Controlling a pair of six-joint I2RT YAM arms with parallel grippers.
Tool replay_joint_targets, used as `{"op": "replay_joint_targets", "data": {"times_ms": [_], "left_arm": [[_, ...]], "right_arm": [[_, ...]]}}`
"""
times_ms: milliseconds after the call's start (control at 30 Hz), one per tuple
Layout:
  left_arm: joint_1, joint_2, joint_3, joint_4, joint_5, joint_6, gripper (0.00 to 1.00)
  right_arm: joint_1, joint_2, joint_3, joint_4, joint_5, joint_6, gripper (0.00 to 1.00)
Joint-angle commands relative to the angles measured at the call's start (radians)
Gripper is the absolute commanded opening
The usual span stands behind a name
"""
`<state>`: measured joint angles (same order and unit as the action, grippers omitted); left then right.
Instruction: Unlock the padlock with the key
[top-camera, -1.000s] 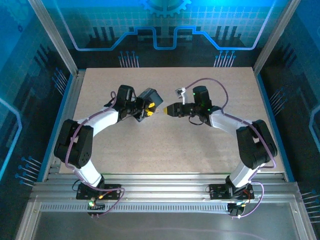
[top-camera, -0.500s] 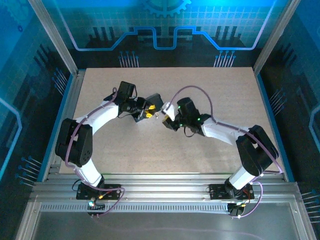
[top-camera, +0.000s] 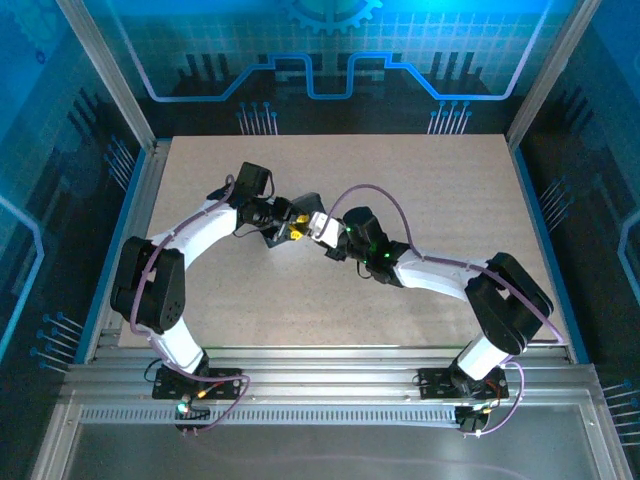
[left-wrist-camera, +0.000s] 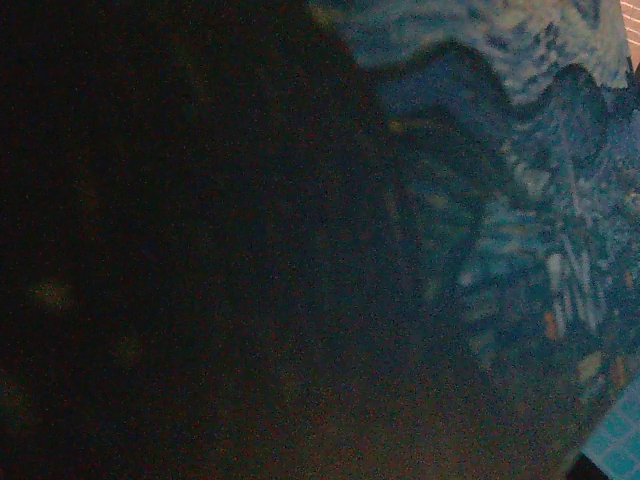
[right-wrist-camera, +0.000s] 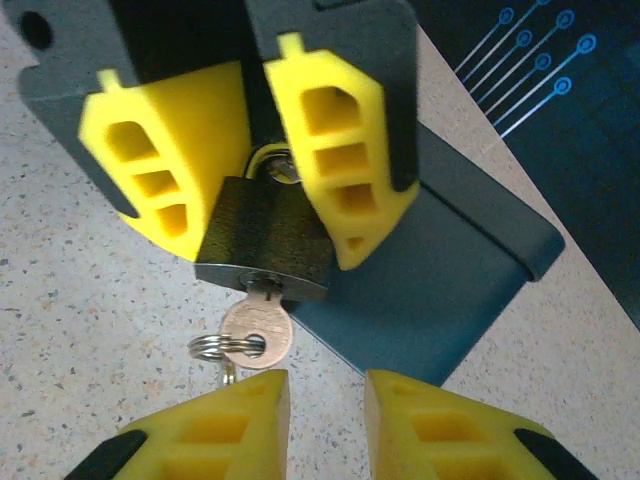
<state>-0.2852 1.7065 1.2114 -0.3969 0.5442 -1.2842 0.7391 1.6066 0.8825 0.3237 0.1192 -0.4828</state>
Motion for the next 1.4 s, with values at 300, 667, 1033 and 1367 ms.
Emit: {"op": "replay_joint_targets", "data": {"times_ms": [300,667,1033,1367], "left_arm": [[-0.002,-0.010,0.018,0.043,0.039,-0.009,0.00],[-0.005,-0.011,0.014,0.040,0.033,-0.008,0.00],[-0.005,-0.015,0.010,0.042,0.029,-0.008,0.00],[-0.008,-0.018,0.003,0.048,0.029,-0.010,0.00]], "right_arm": [[0.036,0.032,0.046,0.050,-0.007,-0.037,0.23],[0.033,0.041,0.062,0.056,0.089,-0.017,0.31],[0.037,0.030,0.051,0.105,0.119,-0.033,0.41],[0.084,0.056,0.064,0.174,0.139,-0.063,0.42]]}}
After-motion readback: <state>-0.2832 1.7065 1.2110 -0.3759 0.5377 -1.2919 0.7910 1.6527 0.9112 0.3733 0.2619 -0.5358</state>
